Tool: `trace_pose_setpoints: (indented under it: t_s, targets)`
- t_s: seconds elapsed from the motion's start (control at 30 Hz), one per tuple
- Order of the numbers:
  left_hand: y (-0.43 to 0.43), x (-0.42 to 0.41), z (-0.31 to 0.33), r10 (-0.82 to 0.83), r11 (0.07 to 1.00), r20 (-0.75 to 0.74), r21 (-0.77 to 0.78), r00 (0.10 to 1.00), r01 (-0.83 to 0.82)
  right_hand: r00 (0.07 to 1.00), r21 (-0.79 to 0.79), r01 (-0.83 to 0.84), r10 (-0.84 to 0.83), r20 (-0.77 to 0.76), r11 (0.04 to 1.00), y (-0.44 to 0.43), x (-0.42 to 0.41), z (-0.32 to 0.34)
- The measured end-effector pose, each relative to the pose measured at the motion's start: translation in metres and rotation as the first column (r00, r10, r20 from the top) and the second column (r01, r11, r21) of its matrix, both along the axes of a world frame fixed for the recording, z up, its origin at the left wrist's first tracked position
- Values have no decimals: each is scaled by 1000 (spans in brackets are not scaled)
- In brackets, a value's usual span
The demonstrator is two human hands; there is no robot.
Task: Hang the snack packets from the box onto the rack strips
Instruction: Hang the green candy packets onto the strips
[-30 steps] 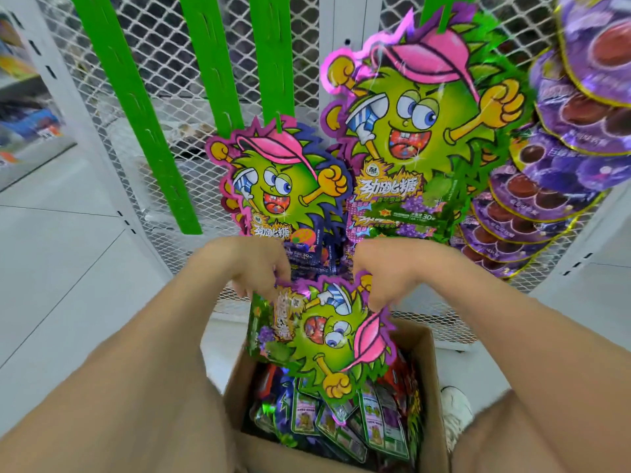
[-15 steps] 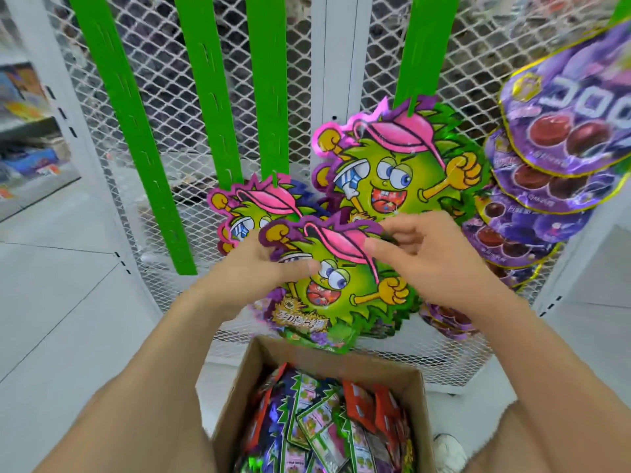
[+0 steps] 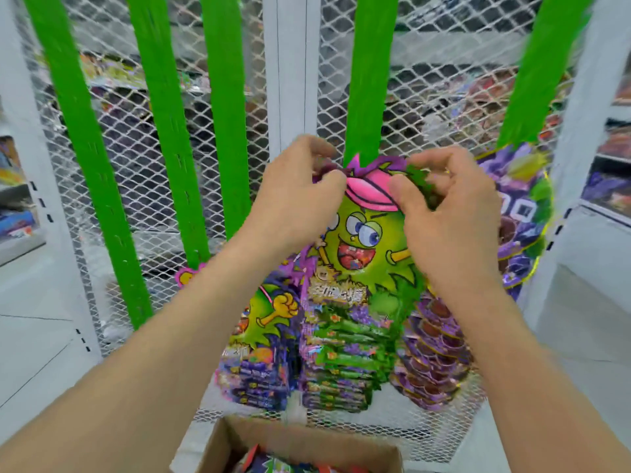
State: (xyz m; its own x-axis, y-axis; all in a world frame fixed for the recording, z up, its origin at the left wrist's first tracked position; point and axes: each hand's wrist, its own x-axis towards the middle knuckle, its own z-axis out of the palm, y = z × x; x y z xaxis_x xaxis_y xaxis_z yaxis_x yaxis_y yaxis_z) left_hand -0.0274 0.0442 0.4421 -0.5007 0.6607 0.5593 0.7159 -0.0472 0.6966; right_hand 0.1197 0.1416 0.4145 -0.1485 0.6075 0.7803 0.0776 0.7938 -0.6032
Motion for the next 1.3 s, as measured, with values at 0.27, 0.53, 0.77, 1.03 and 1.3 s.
trace_pose_setpoints:
  t_s: [0.27,0.53,0.77,1.03,1.3]
  targets:
    - [25,-3,21,61,998,119,-27,991,-58,1000,113,-30,30,5,993,31,-15,10]
    - [24,9,24,71,995,152,-84,986,-58,997,103,38,-30,-74,994,39,-13,12]
    - [13,2,36,-76,971,334,-190,939,146,994,151,-2,18,-109,989,30,-9,18]
    - [22,-33,33,-70,949,282,-278,957,151,996,129,9,2,-84,992,22,-16,21]
    - [15,-1,39,-122,962,200,-217,972,165,997,174,70,-66,-29,982,20,-13,23]
